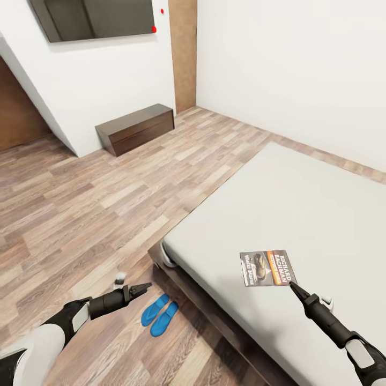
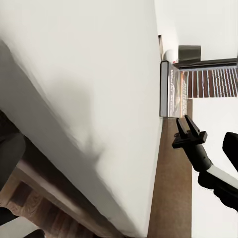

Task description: In the bedroom, move the book from the bed onto either nightstand, and place the two sandals side by side next to the bed.

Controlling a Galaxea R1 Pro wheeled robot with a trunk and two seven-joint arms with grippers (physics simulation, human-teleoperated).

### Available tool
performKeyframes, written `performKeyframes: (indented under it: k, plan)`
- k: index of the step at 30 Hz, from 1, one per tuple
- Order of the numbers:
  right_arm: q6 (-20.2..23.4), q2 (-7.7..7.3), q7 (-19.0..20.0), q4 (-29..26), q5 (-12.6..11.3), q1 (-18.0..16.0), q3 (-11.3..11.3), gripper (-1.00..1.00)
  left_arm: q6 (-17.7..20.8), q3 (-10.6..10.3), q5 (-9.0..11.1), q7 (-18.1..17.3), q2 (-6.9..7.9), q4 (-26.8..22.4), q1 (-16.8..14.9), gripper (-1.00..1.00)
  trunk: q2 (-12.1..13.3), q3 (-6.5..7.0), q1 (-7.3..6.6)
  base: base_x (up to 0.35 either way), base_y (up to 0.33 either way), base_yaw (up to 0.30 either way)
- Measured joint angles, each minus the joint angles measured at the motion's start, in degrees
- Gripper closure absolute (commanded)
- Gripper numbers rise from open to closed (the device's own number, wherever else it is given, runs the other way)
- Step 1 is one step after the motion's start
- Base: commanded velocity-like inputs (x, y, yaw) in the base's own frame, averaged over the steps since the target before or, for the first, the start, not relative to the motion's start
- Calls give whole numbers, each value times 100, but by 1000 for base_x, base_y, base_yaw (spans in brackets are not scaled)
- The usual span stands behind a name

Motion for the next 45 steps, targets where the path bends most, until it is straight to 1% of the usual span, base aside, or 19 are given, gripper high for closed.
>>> performKeyframes:
  k: [45]
  plan:
    - [0, 0, 0, 2, 0, 0, 0, 100, 0, -1, 7, 0, 0, 0, 0, -100, 0, 0, 0, 0, 0, 294]
